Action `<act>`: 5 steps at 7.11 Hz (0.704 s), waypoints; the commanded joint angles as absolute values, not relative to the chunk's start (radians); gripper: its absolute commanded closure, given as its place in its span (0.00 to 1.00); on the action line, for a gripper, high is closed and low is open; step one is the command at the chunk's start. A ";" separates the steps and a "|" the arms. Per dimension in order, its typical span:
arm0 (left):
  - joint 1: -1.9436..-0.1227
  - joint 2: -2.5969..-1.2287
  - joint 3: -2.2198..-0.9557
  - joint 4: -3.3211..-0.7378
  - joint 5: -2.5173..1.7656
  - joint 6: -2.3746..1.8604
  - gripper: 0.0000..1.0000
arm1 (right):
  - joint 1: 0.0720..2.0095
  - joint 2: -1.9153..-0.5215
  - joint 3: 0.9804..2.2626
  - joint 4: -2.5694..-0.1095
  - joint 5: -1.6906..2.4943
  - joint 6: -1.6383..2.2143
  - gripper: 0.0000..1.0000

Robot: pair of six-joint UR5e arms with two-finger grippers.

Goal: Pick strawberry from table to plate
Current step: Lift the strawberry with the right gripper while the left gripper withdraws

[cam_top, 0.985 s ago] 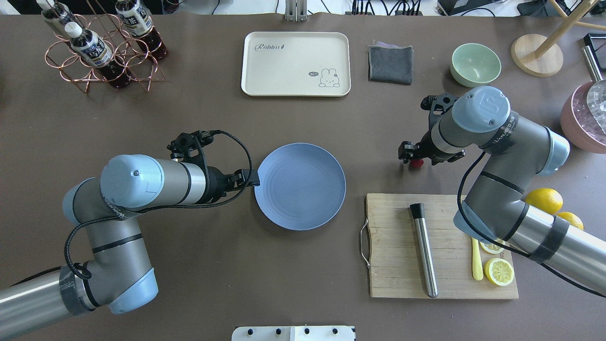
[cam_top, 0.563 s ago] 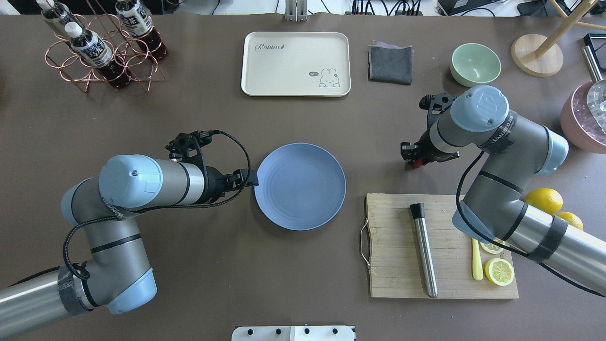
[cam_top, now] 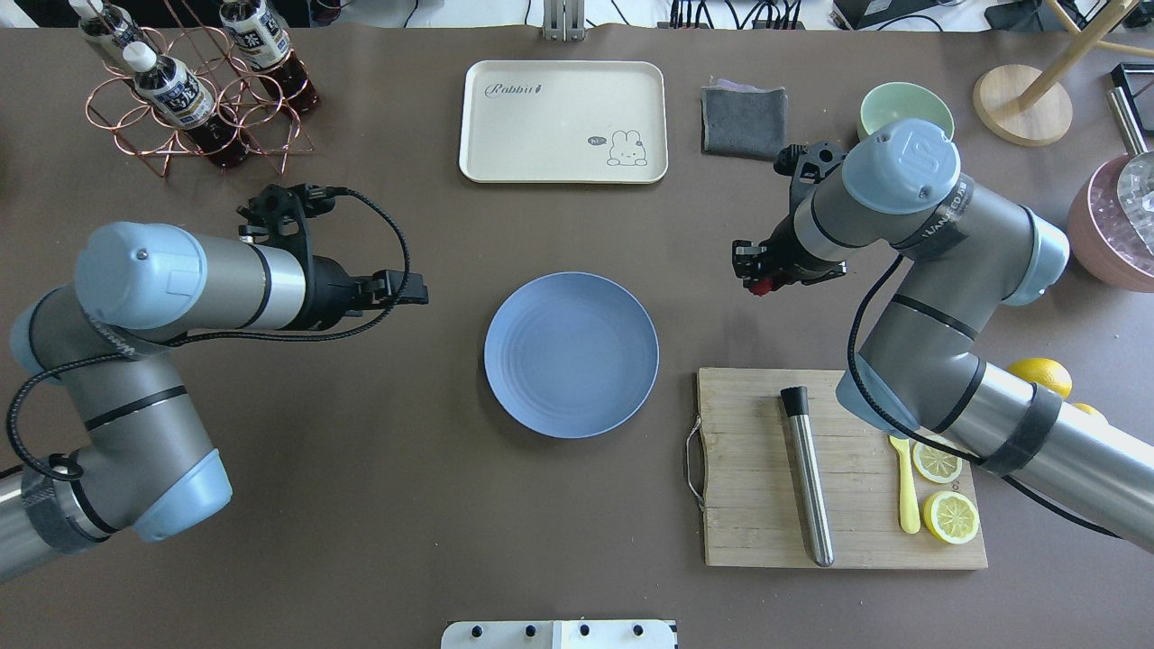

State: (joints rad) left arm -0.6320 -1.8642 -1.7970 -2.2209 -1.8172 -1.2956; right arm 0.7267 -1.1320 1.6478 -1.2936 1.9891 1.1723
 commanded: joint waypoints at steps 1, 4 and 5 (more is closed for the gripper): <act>-0.734 -1.757 -1.839 -2.221 -1.838 -0.980 0.02 | 0.662 -1.005 1.654 -1.421 1.955 1.244 1.00; -0.975 -1.651 -1.844 -2.230 -2.081 -0.885 0.02 | 0.536 -0.939 1.648 -1.428 1.838 1.304 1.00; -1.007 -1.620 -1.850 -2.233 -2.092 -0.878 0.02 | 0.514 -0.905 1.625 -1.431 1.815 1.304 1.00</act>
